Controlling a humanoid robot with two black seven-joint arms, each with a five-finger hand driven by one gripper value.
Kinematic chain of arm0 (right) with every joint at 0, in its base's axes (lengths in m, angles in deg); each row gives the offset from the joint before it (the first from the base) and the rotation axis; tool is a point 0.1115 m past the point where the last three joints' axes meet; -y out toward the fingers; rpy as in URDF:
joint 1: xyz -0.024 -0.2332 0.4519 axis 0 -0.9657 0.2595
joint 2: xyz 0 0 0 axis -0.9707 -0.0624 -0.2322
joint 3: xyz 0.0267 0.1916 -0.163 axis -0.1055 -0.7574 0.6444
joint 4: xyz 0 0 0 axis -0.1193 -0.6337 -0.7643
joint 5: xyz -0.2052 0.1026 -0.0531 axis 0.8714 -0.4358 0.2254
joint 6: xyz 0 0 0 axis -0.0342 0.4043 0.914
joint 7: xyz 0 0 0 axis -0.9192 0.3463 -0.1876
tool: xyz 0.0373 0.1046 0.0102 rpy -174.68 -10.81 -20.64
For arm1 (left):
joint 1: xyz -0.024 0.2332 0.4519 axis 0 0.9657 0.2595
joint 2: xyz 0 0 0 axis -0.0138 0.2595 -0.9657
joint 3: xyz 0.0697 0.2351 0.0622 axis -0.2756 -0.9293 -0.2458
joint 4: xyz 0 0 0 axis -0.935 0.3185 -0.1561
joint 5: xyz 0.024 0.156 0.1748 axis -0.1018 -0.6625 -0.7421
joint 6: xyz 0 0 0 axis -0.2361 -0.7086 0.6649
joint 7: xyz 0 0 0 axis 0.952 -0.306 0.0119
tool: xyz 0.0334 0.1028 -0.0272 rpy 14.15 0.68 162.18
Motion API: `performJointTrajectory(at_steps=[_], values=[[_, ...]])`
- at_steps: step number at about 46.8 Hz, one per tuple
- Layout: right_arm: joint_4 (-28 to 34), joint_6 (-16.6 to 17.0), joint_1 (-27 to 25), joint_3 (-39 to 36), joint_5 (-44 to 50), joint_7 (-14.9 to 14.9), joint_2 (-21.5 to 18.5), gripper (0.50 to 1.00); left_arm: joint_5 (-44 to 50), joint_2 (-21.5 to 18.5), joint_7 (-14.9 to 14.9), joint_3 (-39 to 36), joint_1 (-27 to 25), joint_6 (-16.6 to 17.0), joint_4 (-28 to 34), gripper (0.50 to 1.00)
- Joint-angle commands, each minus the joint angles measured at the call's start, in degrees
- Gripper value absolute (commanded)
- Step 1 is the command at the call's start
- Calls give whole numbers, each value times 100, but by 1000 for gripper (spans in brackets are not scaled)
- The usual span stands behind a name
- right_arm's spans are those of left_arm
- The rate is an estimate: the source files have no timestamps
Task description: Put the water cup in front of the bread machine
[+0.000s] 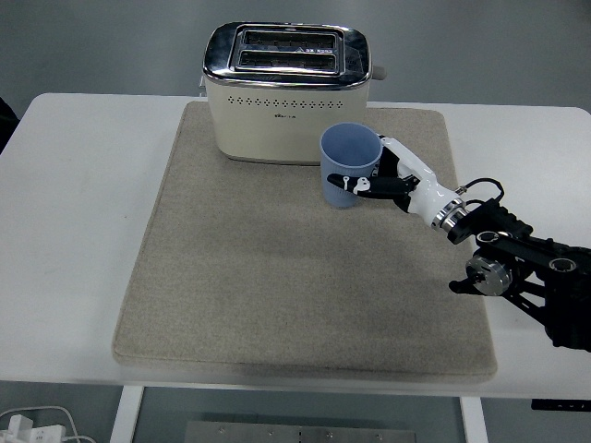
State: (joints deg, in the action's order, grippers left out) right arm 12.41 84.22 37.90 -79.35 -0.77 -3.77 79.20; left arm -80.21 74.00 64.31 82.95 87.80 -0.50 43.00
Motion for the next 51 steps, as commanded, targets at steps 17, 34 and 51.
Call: performJointTrajectory(at_steps=[17, 34, 51], values=[[214, -78, 216, 158, -15, 0, -607, 500, 6, 0, 1, 0, 1, 0, 0, 1000], [469, -78, 242, 378, -6, 0, -1029, 500, 6, 0, 9, 0, 1, 0, 0, 1000], [864, -25, 339, 562, -6, 0, -1179, 500, 6, 0, 1, 0, 1, 0, 0, 1000]])
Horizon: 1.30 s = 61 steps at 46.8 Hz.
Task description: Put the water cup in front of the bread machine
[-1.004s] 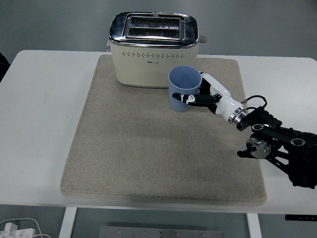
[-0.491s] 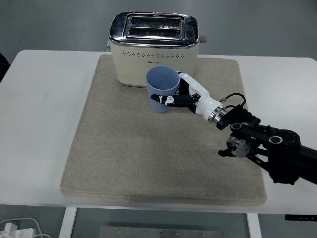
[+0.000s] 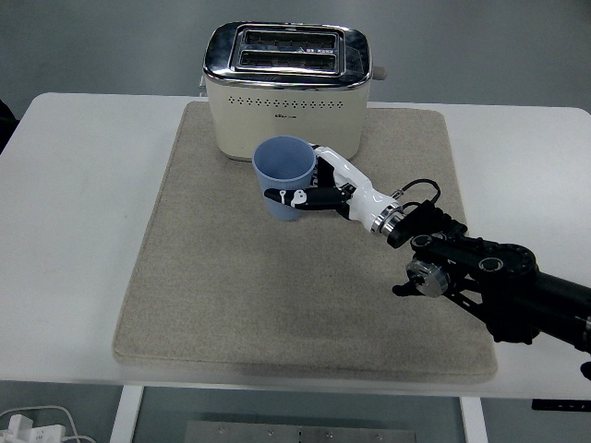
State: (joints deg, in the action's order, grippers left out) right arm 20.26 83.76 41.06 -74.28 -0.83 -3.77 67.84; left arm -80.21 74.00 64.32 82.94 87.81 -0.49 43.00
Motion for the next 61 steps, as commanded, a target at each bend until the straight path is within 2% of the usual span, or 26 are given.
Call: performJointTrajectory(at_steps=[1, 41, 61], values=[[96, 21, 40, 64, -1, 0, -61, 500, 6, 0, 8, 1, -1, 0, 0, 1000], [510, 21, 22, 64, -1, 0, -377, 500, -3, 0, 8, 1, -1, 0, 0, 1000], [642, 39, -75, 38, 0, 0, -386, 500, -3, 0, 0, 1, -1, 0, 0, 1000]])
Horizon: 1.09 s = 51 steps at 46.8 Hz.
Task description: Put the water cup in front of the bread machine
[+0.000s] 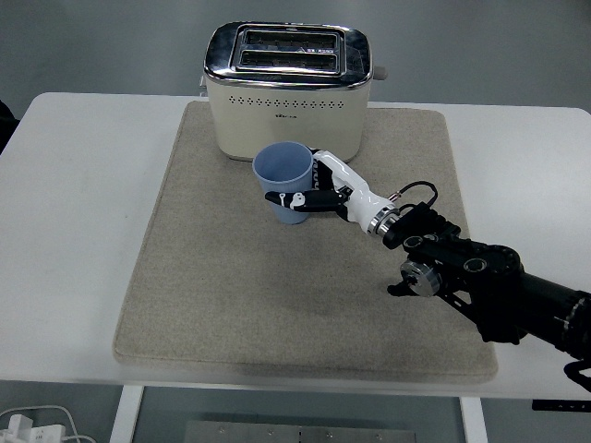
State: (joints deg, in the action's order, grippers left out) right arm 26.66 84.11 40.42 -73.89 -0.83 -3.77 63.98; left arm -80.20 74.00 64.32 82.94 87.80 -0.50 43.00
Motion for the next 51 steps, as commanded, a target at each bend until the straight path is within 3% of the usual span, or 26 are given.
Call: performJointTrajectory(at_steps=[1, 18, 21, 25, 30, 35, 44, 51], values=[[2, 3, -19, -1, -1, 0, 0, 500, -4, 0, 0, 0, 0, 0, 0, 1000], [2, 12, -55, -10, -1, -9, 0, 506, 5, 0, 0, 0, 0, 0, 0, 1000], [2, 12, -64, -18, -1, 0, 0, 602, -4, 0, 0, 0, 0, 0, 0, 1000], [2, 12, -72, -18, -1, 0, 0, 613, -4, 0, 0, 0, 0, 0, 0, 1000], [2, 12, -81, -27, -1, 0, 0, 696, 5, 0, 0, 0, 0, 0, 0, 1000], [2, 12, -90, -45, -1, -9, 0, 727, -4, 0, 0, 0, 0, 0, 0, 1000], [2, 12, -125, -71, -1, -9, 0, 856, 5, 0, 0, 0, 0, 0, 0, 1000], [2, -14, -125, -89, -9, -9, 0, 891, 5, 0, 0, 0, 0, 0, 0, 1000]])
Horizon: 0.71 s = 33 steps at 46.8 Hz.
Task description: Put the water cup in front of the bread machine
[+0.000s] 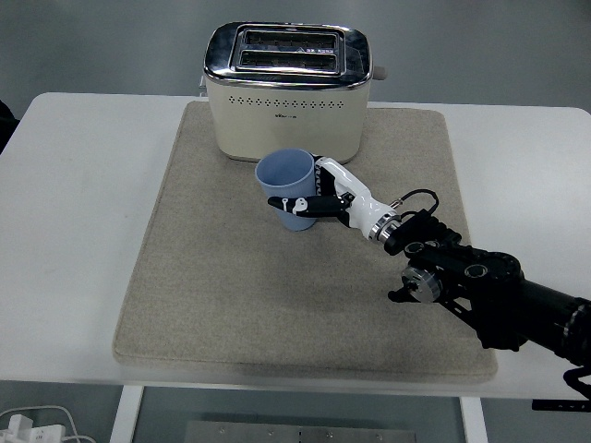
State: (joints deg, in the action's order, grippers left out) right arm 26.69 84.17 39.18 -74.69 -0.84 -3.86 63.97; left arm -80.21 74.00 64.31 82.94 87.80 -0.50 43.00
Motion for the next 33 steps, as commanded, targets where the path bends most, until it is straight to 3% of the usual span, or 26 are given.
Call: performJointTrajectory(at_steps=[1, 33], values=[[-1, -20, -1, -9, -9, 0, 0, 893, -3, 0, 0, 1, 0, 0, 0, 1000], [-10, -20, -36, 35, -18, -9, 0, 924, -3, 0, 0, -8, 0, 0, 0, 1000]])
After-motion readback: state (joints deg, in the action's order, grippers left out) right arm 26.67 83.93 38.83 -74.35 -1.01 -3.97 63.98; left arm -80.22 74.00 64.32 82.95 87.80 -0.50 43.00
